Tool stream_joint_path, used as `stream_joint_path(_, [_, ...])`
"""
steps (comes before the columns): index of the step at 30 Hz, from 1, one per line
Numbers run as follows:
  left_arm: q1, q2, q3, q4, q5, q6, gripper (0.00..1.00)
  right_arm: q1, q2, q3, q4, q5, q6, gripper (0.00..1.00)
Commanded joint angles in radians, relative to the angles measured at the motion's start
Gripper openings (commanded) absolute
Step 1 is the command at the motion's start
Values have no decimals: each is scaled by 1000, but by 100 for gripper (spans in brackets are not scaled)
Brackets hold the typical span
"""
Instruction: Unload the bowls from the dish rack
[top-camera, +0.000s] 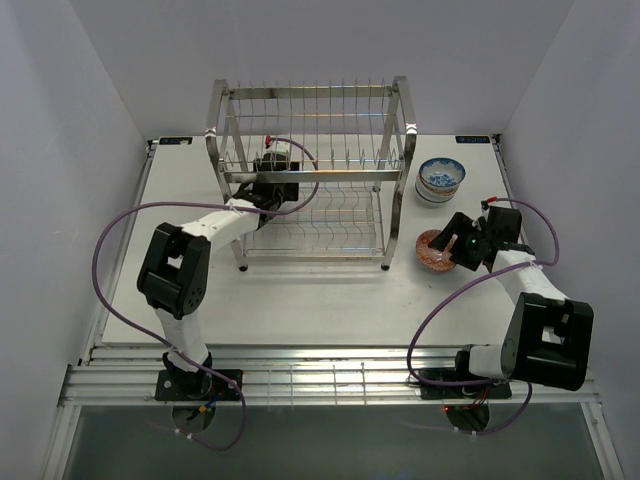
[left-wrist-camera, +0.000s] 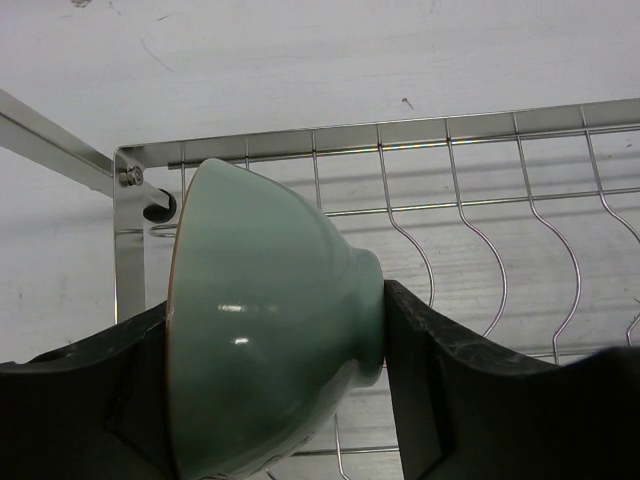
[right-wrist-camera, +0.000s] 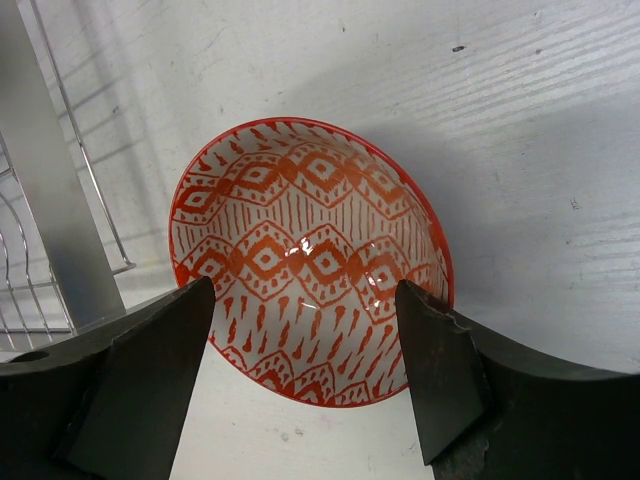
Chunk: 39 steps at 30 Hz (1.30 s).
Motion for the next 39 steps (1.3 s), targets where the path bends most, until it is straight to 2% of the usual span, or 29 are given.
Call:
stream_joint_path(1, [7,-100,15,15,90,-79,55,-6,-7,-9,10,8,-20,79])
stream_joint_path(9, [7,-171,-45,58,209,-139,55,-6,-27,-2,-1,22,-21,80])
stream_joint_path(15, [7,-200,-54,75,248,-172,55,-6,-43,6,-13,35,-21,86])
stream_joint_path(18, [7,-193,-48,66,254,-165,56,-6,-53,11,-13,32,-21,85])
stream_joint_path(22, [7,-191,-60,60,250,-161,65,-7,-76,20,-12,17,-20,85])
stream_joint_path(26, [7,-194,-79,62,263,-155,66,-6,-80,29,-10,-6,-15,84])
stream_joint_path(30, [7,-211,-119,86,277,-176,43,-7,-76,29,-9,-21,-10,82])
stream_joint_path(31, [7,-215,-126,88,279,-187,33,-7,-78,29,-10,-23,-10,82])
stream_joint_path(33, [7,-222,-148,97,289,-196,24,-7,-86,28,-10,-21,-10,82])
stream_joint_path(37, [5,-238,-166,95,317,-204,16,-6,-95,26,-10,-26,-10,82])
stream_joint_path(39, [5,-246,-171,88,331,-208,15,-7,-95,25,-10,-29,-10,82])
